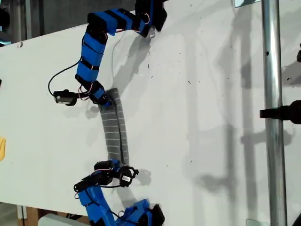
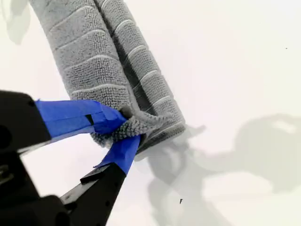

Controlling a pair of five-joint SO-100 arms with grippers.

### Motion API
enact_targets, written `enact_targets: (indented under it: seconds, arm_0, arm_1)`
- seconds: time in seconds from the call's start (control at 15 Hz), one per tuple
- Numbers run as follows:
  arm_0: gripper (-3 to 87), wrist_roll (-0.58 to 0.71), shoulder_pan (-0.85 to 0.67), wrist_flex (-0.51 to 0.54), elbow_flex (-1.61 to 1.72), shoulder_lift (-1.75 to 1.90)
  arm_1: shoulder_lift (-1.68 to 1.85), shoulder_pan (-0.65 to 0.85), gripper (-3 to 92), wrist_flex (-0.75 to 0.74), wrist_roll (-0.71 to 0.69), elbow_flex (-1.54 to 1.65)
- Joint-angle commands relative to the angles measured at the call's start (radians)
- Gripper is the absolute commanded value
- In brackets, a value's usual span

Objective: Grasp corners of a towel and fold twice.

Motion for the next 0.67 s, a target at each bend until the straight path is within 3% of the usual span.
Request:
enact_targets:
  seconds: [0.0,0.27,0.6]
  arm_0:
    - [2.3,0.014,-0.023,0.003,-0.006,0.015]
    - [1.0,0.055,-0.084,-0.017,-0.014,0.017]
    - [-2.8,0.170,-0.190,-0.037,-0.127,-0.026]
  arm_1:
    - [0.075,0.000,-0.2,0.046,0.006,-0.086]
    - [0.215,0.107,-0.2,0.169,-0.069,-0.112]
    - [0.229,0.152,-0.2,0.152,-0.098,-0.187]
